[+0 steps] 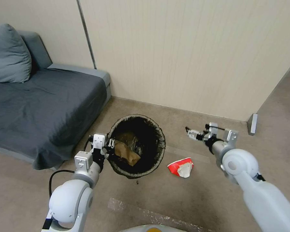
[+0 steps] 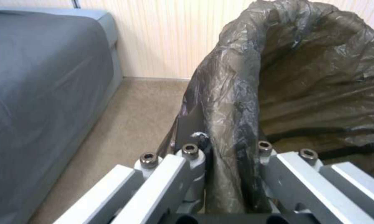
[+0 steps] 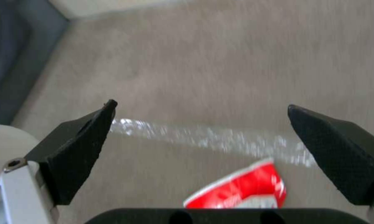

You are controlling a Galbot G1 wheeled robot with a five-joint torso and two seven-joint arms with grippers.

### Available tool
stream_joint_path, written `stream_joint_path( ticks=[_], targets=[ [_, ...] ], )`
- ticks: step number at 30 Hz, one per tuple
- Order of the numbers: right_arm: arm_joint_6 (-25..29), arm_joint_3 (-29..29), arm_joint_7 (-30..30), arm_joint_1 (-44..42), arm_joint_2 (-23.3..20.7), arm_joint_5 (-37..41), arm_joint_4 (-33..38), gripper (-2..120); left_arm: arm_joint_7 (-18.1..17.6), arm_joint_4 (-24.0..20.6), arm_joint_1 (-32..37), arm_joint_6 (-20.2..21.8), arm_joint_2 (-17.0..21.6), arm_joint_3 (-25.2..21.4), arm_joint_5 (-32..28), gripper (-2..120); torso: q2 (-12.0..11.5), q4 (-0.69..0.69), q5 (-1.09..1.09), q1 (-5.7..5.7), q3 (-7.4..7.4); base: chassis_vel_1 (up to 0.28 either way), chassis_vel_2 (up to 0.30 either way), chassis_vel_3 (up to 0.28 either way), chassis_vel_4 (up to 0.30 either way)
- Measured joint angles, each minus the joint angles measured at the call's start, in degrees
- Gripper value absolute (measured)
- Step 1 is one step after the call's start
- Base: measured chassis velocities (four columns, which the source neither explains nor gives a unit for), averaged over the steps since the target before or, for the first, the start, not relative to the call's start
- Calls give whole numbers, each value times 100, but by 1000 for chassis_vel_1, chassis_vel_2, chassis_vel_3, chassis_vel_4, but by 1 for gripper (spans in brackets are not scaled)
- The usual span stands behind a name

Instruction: Pick up the trash bin, then pick up the garbage from the floor and place it into the trash bin.

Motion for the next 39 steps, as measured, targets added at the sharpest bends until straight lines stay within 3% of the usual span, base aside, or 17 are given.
stream_joint_path(
  ticks=[9,13,25,32,39],
  targets=[
    [85,-298,770,266,543,436,-750,100,0,20,-11,-6,-3,31,36,5,0,1,1,0,0,0,0,0,0],
    [149,-553,1376,415,777,823,-1059,100,0,39,-11,-4,-26,45,79,5,0,1,0,0,0,0,0,0,0],
    [655,-791,2419,690,1144,762,-1938,100,-1,87,0,-24,-63,77,169,5,0,1,1,0,0,0,0,0,0],
    [703,-797,2421,694,1167,710,-2025,100,-1,127,-5,-34,-94,113,219,5,0,0,1,0,0,0,0,0,0],
    [750,-807,1861,744,1312,273,-2455,100,1,136,9,-45,-125,167,313,5,0,1,2,0,0,0,0,0,0]
  ],
)
